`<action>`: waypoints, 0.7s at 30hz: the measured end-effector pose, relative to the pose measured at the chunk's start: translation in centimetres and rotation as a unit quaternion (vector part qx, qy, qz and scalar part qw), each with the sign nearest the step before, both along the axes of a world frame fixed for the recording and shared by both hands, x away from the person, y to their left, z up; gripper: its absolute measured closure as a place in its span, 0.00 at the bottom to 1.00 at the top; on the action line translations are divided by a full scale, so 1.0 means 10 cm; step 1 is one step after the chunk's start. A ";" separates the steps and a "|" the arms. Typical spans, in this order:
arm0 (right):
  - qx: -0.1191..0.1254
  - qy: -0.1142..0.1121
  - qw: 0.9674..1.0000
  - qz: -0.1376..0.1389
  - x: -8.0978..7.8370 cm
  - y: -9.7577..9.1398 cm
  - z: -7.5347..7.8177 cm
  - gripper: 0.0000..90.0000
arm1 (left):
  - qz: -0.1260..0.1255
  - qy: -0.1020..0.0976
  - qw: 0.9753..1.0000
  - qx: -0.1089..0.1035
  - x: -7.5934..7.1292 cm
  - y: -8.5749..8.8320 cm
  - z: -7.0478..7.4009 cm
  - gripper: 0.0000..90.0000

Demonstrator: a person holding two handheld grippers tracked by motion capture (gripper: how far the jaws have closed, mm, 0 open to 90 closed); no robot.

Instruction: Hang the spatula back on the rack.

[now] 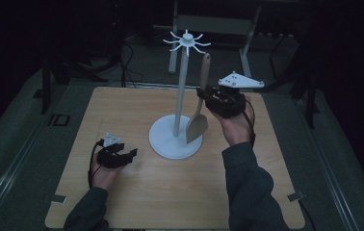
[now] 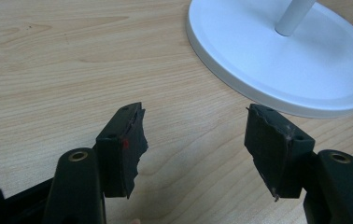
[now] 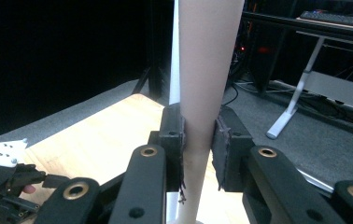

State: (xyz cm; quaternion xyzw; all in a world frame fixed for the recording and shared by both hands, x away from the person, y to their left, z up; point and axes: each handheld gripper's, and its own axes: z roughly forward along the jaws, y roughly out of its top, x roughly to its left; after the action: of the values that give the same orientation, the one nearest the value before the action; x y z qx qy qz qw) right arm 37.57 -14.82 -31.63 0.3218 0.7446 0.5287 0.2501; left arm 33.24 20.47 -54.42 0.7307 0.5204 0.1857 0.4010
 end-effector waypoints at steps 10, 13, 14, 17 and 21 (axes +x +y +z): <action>0.005 0.004 1.000 -0.003 0.05 0.00 0.04 0.84 | 0.001 0.000 1.000 -0.002 0.00 0.00 0.00 0.42; 0.005 0.007 1.000 -0.002 0.06 0.00 0.04 0.84 | 0.000 0.000 1.000 -0.001 0.00 0.00 0.00 0.42; 0.004 0.008 1.000 -0.001 0.06 0.00 0.04 0.84 | 0.000 0.000 1.000 -0.001 0.00 0.00 0.00 0.42; 0.005 0.011 1.000 0.000 0.07 0.01 0.05 0.84 | 0.001 0.000 1.000 -0.002 0.00 0.00 0.00 0.42; 0.005 0.011 1.000 0.002 0.09 0.02 0.06 0.84 | 0.001 0.000 1.000 -0.001 0.00 0.00 0.00 0.42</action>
State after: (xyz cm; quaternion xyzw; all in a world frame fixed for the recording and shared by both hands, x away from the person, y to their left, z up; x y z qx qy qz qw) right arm 38.43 -14.63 -31.02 0.3279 0.7453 0.5291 0.2390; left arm 33.24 20.49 -54.42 0.7296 0.5217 0.1854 0.4014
